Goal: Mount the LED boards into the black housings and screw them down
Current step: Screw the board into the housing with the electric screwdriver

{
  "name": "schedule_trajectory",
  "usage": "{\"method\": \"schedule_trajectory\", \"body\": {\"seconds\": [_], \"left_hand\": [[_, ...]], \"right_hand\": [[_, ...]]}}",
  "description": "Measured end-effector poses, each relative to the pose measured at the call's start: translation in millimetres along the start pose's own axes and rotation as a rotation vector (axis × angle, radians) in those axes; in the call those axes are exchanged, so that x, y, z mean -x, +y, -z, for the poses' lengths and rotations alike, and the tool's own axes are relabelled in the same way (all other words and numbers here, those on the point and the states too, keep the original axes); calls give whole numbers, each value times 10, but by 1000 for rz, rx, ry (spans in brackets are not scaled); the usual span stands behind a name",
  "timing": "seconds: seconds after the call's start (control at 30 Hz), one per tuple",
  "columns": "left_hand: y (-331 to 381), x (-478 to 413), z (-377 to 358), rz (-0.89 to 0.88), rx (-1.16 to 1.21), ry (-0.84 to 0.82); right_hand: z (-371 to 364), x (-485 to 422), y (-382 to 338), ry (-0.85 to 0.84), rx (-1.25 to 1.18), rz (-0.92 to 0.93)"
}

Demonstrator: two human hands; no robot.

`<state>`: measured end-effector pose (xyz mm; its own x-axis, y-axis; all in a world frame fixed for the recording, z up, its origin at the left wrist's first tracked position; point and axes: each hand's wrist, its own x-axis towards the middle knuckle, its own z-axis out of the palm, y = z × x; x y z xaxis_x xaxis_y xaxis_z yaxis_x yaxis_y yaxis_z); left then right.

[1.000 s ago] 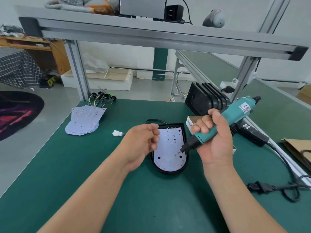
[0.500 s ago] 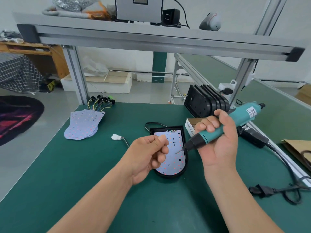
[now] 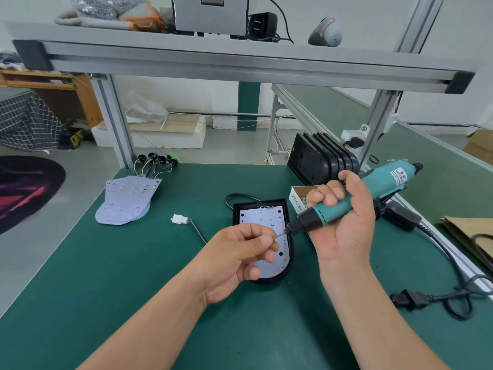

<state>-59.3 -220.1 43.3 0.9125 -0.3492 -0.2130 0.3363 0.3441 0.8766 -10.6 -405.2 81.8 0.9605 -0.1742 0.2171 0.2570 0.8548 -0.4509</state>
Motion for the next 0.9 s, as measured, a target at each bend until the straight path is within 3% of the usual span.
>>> {"method": "schedule_trajectory", "body": {"seconds": [0.27, 0.9], "left_hand": [[8, 4, -14, 34, 160, 14], [18, 15, -38, 54, 185, 39]], "right_hand": [[-2, 9, -14, -35, 8, 7], [23, 3, -6, -51, 43, 2]]}}
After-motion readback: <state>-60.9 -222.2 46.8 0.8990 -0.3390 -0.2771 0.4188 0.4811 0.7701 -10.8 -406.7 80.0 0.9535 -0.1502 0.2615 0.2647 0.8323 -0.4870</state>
